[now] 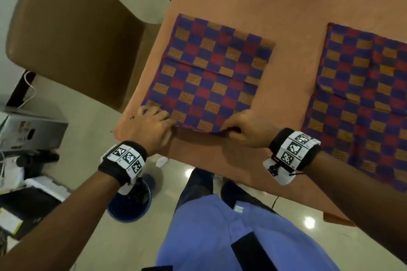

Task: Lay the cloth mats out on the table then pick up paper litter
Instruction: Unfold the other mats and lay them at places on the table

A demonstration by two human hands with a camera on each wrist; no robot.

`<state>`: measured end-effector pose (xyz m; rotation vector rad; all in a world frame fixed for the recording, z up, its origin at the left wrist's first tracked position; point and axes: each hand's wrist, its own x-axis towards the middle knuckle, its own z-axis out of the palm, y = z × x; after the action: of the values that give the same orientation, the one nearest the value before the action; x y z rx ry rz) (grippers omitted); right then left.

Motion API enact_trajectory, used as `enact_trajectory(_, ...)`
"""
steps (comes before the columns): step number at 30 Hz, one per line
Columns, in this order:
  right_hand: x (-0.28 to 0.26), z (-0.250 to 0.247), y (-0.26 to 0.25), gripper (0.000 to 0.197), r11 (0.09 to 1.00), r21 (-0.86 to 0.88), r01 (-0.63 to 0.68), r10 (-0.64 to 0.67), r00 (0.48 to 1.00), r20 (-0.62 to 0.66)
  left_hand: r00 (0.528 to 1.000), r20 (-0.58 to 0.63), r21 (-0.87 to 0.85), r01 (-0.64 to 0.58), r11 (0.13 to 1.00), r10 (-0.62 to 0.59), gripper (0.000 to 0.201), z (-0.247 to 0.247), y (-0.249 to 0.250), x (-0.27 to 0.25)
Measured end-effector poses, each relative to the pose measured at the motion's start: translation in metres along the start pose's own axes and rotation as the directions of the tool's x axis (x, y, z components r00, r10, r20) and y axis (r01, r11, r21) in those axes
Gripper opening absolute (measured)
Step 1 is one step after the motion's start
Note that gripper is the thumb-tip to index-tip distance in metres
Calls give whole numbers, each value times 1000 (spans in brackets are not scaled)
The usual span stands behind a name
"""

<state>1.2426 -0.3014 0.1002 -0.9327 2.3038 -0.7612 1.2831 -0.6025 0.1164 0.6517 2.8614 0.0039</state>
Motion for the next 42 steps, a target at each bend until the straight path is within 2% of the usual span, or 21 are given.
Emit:
enact_trajectory(3,-9,5,-8,38,1000,-7,23,-22,996,81,997,34,-73,70,995,-68,31,8,16,-17)
enact_trajectory(5,-12,-4,-10,42,1000,14,10,-11,998,67,994,30,-140,113,984,-110,35,8,19,-19)
enact_trajectory(7,-11,-18,-3,40,999,45,-24,25,999,-19,989,-18,-216,138,967,-146,35,-1,18,-14)
enact_trajectory(9,-6,-36,12,31,993,55,-105,114,974,-198,989,-23,-235,137,962,-146,35,-14,14,4)
enact_trajectory(10,-2,-45,22,26,982,80,-170,187,933,-309,989,-10,-243,141,960,-147,36,-18,13,17)
enact_trajectory(11,2,-54,32,23,962,122,-243,272,870,-411,989,-4,-259,144,955,-150,39,-20,11,31)
enact_trajectory(13,10,-76,53,24,879,238,-414,475,707,-524,990,25,-265,141,954,-139,45,-21,8,63)
enact_trajectory(15,20,-96,76,30,753,353,-555,652,557,-514,987,98,-232,148,961,-128,53,-20,8,97)
enact_trajectory(16,25,-104,86,36,696,422,-580,716,522,-464,982,132,-227,164,960,-137,59,-21,8,112)
enact_trajectory(17,31,-111,93,41,644,514,-566,764,509,-397,976,157,-236,188,954,-153,65,-23,8,128)
enact_trajectory(20,52,-122,105,35,449,819,-358,841,479,-252,958,222,-251,237,938,-183,81,-28,11,167)
enact_trajectory(22,59,-127,99,26,376,894,-243,852,471,-230,938,287,-242,265,933,-192,85,-28,18,179)
enact_trajectory(24,64,-131,92,27,343,930,-129,832,502,-237,919,335,-245,296,923,-206,83,-25,25,183)
enact_trajectory(27,67,-134,91,51,355,935,20,738,608,-293,911,347,-278,326,904,-222,77,-20,31,182)
enact_trajectory(30,72,-140,87,67,473,881,18,594,732,-334,909,352,-275,327,904,-222,78,-21,30,182)
enact_trajectory(32,75,-146,82,68,574,819,19,517,767,-380,906,364,-250,320,914,-218,82,-22,30,182)
enact_trajectory(34,74,-154,76,66,628,777,50,461,780,-423,903,371,-216,310,926,-216,86,-23,30,182)
enact_trajectory(36,67,-160,68,63,664,741,97,436,755,-489,902,374,-200,306,931,-216,87,-25,32,182)
enact_trajectory(39,54,-154,66,45,652,740,164,502,639,-584,908,362,-172,286,943,-209,82,-27,30,180)
enact_trajectory(41,49,-143,72,21,656,752,59,604,557,-570,930,308,-176,261,949,-199,68,-31,25,180)
enact_trajectory(42,49,-139,80,13,673,736,-74,654,524,-545,946,262,-200,249,947,-193,57,-35,21,182)
